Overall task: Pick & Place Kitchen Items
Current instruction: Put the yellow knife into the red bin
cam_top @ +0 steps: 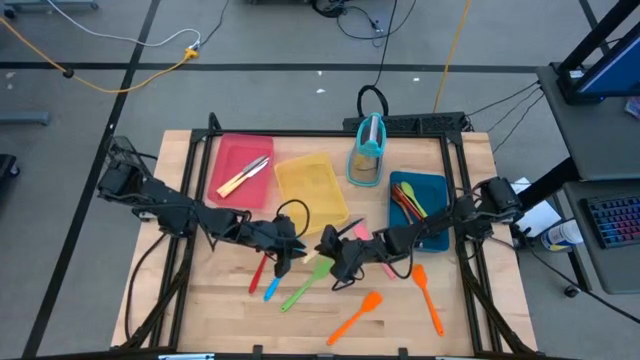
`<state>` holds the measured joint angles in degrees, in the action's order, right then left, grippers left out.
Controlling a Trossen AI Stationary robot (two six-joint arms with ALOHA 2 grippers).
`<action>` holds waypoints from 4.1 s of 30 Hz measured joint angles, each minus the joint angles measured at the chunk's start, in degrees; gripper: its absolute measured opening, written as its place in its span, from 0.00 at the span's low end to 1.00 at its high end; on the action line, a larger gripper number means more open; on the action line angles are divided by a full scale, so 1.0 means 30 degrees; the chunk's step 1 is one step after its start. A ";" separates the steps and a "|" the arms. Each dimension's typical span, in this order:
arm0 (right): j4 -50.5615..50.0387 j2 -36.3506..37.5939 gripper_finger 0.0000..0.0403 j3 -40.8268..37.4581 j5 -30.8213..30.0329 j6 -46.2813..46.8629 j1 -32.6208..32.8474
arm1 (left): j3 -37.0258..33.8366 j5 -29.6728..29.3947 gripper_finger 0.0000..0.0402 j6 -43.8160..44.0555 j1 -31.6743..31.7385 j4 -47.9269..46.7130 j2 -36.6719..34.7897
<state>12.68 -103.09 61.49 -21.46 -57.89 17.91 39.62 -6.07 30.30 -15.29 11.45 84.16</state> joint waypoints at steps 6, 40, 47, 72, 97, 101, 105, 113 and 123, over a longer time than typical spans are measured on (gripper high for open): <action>0.1316 0.0007 0.15 0.0000 -0.0834 -0.1079 -0.0092 | 0.0000 -0.0524 0.28 -0.0034 -0.0014 0.0303 -0.0007; 0.2253 0.0007 0.18 -0.0015 -0.0981 0.5057 -0.0597 | -0.0007 -0.2353 0.13 -0.0674 0.0613 -0.0243 -0.0022; 0.2225 0.0029 0.19 -0.0015 -0.1690 0.5078 -0.0581 | -0.0006 -0.2650 0.13 -0.0559 0.0764 -0.0243 -0.0029; 0.2085 0.0087 0.19 -0.0015 -0.1741 1.0667 -0.0275 | 0.0000 -0.6128 0.13 -0.2260 0.4522 -0.7057 -0.4998; 0.2956 0.0087 0.22 -0.0015 0.1370 1.2782 -0.0511 | -0.2967 -0.8950 0.13 0.9160 0.6596 -2.2812 -1.0586; 0.3236 0.0080 0.29 -0.0015 0.1803 1.3027 -0.0576 | -0.3669 -0.8650 0.14 0.9160 0.7419 -2.2281 -1.0586; 0.4275 0.0073 0.37 -0.0015 0.2654 1.3042 -0.0615 | -0.3723 -0.8639 0.14 0.8940 0.8516 -2.2278 -1.0586; 0.5284 0.0073 0.45 -0.0015 0.4262 1.3056 -0.0699 | -0.3723 -0.7222 0.14 0.8161 1.0434 -2.1417 -1.0374; 0.5256 0.0073 0.43 -0.0015 0.4236 1.4164 -0.0729 | -0.3723 -0.5811 0.14 0.3866 1.1103 -1.6051 -0.7747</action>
<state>28.45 -102.87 61.45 -8.75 -15.40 15.73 28.45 -23.50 41.90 18.02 -36.70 60.92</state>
